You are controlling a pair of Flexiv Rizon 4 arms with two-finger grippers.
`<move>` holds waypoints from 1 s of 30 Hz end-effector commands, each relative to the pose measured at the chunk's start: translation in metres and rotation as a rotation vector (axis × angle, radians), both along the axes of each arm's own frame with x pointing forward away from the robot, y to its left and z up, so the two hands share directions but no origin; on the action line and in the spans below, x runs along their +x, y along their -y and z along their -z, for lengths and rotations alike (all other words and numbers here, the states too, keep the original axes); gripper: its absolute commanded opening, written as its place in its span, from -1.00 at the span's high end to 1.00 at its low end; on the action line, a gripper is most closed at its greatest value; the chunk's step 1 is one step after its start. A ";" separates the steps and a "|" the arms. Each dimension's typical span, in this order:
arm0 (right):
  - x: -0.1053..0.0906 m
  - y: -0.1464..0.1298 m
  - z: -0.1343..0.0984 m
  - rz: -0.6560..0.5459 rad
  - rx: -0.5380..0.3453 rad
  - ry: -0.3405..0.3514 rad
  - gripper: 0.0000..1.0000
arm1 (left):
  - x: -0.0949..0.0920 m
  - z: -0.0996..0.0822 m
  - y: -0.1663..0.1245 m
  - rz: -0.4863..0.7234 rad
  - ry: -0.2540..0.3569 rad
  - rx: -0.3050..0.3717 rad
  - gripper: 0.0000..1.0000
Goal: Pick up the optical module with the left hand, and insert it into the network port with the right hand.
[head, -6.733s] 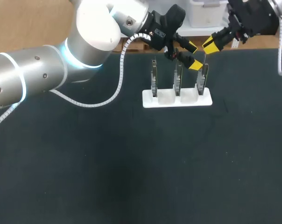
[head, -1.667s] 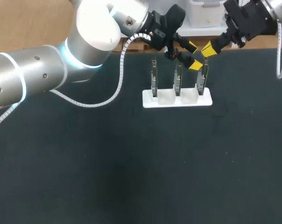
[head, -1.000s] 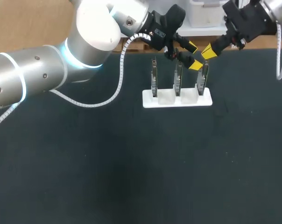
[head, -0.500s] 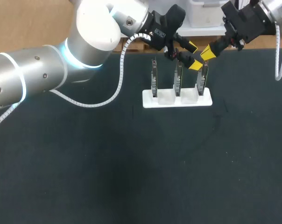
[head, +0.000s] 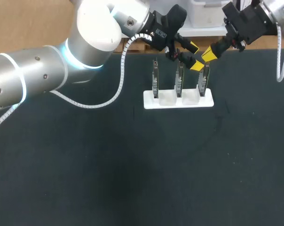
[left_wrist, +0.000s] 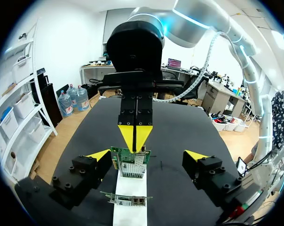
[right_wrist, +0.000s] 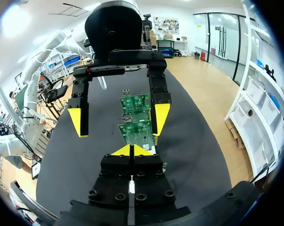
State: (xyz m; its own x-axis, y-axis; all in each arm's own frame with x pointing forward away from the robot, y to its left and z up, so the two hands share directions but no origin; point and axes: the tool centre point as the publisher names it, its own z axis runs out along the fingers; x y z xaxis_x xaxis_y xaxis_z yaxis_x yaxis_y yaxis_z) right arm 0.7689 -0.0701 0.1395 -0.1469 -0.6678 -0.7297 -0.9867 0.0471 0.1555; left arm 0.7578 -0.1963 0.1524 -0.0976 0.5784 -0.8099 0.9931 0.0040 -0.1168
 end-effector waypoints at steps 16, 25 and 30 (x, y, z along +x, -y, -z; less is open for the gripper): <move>-0.001 -0.005 -0.029 -0.011 0.070 0.061 1.00 | 0.002 0.000 0.001 0.002 -0.002 0.004 -1.00; -0.003 0.008 -0.050 0.021 0.071 0.123 1.00 | 0.002 0.000 0.001 0.002 -0.002 0.004 -1.00; -0.006 0.019 -0.061 0.041 0.074 0.149 1.00 | 0.001 -0.019 -0.006 -0.022 0.075 0.070 -1.00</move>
